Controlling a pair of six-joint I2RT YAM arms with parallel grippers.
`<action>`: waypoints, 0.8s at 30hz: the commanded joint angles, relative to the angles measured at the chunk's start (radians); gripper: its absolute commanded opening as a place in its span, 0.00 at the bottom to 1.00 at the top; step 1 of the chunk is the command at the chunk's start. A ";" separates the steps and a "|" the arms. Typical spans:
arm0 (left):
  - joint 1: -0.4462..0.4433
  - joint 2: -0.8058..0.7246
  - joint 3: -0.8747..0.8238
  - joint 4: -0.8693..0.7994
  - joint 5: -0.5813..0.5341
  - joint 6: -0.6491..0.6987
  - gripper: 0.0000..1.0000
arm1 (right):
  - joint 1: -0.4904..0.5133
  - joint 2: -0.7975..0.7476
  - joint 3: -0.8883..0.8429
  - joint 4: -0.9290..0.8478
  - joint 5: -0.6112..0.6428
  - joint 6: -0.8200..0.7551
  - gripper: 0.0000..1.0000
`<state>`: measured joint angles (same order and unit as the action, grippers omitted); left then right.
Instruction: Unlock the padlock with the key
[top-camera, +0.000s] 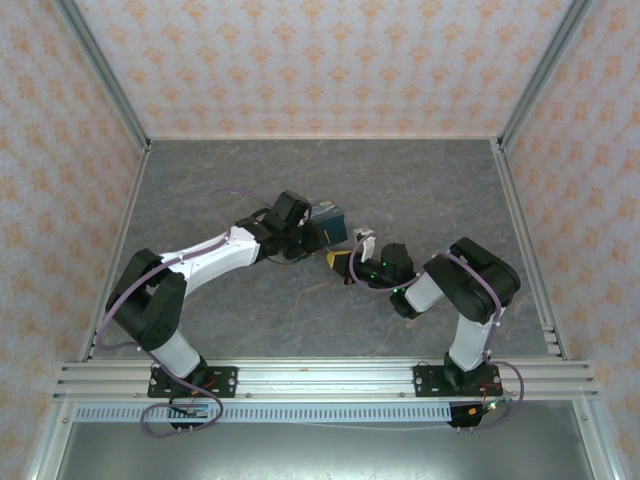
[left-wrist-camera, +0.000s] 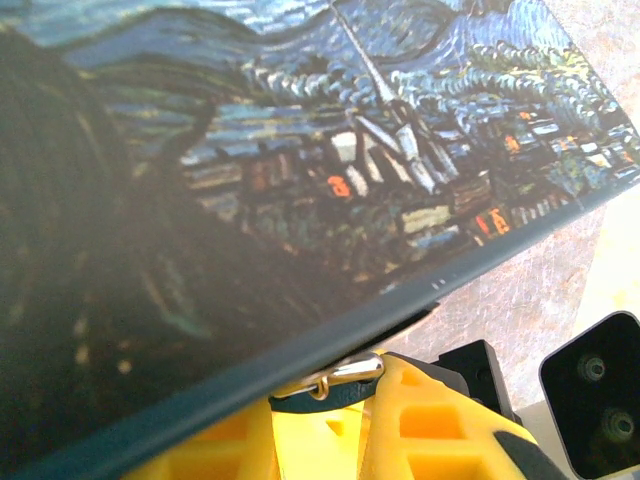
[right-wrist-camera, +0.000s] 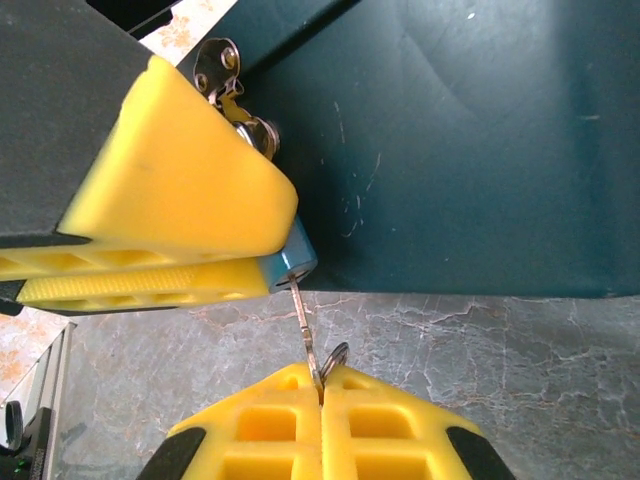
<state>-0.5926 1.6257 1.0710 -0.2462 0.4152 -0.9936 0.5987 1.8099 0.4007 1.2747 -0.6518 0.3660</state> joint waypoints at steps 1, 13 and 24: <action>-0.021 0.009 -0.014 -0.016 0.055 0.032 0.08 | -0.006 -0.061 0.016 0.115 0.030 -0.014 0.00; -0.020 -0.001 -0.037 0.043 0.069 0.032 0.08 | -0.013 0.000 0.072 0.118 -0.063 0.069 0.00; -0.021 -0.015 -0.049 0.025 0.057 0.065 0.08 | -0.019 -0.009 0.082 0.087 -0.074 0.075 0.00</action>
<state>-0.5926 1.6257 1.0348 -0.1905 0.4110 -0.9749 0.5854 1.8271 0.4259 1.2407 -0.7189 0.4500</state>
